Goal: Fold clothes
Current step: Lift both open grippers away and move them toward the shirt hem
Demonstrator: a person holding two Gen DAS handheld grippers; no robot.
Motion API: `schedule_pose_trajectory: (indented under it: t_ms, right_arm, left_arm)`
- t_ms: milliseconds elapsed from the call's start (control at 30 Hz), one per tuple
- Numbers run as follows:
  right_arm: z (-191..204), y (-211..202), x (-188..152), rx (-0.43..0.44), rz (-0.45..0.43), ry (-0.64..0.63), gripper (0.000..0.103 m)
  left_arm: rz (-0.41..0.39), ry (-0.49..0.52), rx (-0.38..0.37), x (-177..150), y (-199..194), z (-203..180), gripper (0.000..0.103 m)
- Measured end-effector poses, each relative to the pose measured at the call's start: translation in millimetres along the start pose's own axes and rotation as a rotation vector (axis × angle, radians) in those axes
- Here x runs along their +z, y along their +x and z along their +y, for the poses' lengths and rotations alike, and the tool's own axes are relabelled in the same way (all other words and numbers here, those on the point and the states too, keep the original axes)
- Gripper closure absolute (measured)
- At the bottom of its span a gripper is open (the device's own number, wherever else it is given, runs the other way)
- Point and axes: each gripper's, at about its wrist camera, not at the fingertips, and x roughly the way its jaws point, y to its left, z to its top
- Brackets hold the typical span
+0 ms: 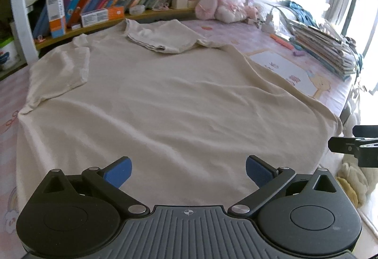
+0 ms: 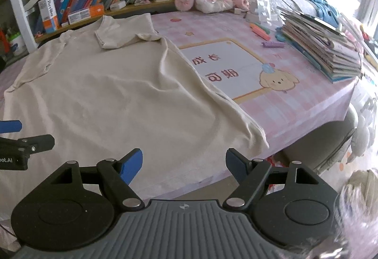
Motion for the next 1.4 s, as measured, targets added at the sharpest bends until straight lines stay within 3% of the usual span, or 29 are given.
schedule_pose_trajectory:
  t_ms: [233,400,600,800,1000,1400]
  right_arm:
    - [6.3,-3.2,-3.1,-0.008,-0.013,-0.006,0.027]
    - [4.5,-0.2,-10.8,-0.014,0.027,0.033,0.027]
    - [19.8,9.7,-8.5,0.024,0.04,-0.017,0.027]
    - [45.1,11.6,14.0,0.076,-0.013,-0.135,0.027]
    - [47.1,16.3,43.0,0.112,-0.017,-0.166,0.027]
    - [-15.7,49.9,67.1,0.075,0.083,-0.134,0.026]
  left_arm:
    - [0.002,0.001,0.0,-4.2,-4.9,2.4,0.0]
    - [0.04,-0.013,-0.021,-7.9,-6.2,7.1,0.0]
    - [-0.01,-0.074,0.017,-14.0,-24.4,19.9,0.0]
    - [-0.105,-0.157,0.11,-21.6,-50.0,39.0,0.0]
    - [-0.161,-0.236,0.201,-23.5,-59.7,59.6,0.0]
    - [-0.047,-0.389,0.358,-42.9,-61.2,64.0,0.0]
